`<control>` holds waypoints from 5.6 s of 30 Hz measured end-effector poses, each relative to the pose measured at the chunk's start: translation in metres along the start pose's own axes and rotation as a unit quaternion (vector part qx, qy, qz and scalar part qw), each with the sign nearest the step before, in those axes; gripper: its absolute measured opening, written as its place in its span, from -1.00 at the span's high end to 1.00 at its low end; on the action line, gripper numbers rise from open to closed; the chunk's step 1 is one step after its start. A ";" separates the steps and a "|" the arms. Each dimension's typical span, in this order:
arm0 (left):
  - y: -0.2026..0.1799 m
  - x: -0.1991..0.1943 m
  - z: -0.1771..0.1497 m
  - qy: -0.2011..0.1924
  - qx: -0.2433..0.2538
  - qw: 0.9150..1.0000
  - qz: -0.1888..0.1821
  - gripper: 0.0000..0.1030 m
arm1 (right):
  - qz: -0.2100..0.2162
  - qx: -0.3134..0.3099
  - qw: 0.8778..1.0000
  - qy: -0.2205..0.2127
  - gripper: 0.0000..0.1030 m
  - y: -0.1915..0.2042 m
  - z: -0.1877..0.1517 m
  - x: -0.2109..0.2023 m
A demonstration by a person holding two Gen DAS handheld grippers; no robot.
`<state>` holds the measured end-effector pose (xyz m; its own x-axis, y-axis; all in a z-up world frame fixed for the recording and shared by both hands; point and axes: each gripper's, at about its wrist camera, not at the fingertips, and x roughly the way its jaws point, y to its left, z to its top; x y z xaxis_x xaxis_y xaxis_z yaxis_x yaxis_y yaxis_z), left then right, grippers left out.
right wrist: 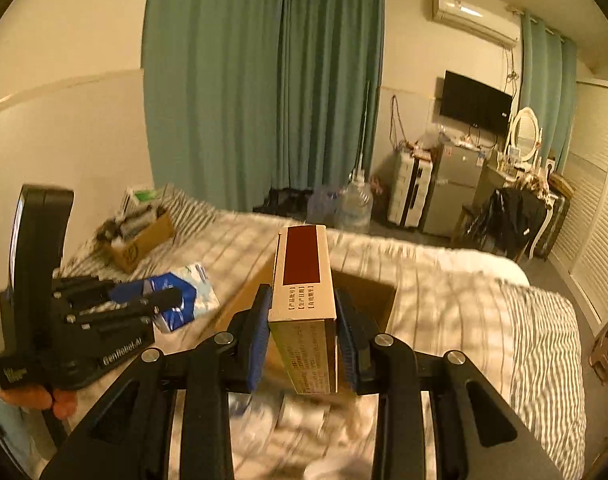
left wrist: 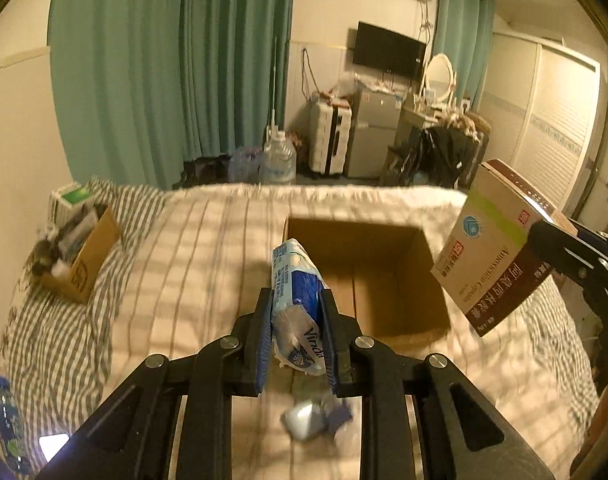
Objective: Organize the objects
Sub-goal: 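Carry both items over the cardboard box and open both tools to drop them, then grasp the clear plastic bottle with the left tool while the right tool approaches the tape roll, then lift the bottle with the left tool while the right tool grasps the white tape roll, then lower both items into the cardboard box and open both tools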
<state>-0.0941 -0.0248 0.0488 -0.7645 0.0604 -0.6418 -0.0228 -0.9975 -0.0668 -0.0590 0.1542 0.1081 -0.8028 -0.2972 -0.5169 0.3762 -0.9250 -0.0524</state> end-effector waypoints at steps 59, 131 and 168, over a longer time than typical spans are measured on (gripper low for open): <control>-0.053 0.030 -0.127 0.056 -0.004 0.997 0.048 -0.93 | -0.097 0.067 0.986 0.120 -0.84 -0.046 -0.147 0.032; -0.022 0.021 -0.070 0.059 -0.024 0.997 -0.041 -0.27 | -0.017 0.098 0.988 0.118 -0.63 -0.042 -0.081 0.063; -0.027 0.068 -0.014 0.009 -0.011 1.000 -0.001 -0.82 | -0.075 0.101 0.990 0.058 -0.79 -0.099 -0.033 0.070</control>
<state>-0.1363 0.0068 -0.0032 -0.7523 0.0638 -0.6557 -0.0106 -0.9963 -0.0847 -0.1370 0.2330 0.0494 -0.7796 -0.1342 -0.6118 0.1474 -0.9887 0.0290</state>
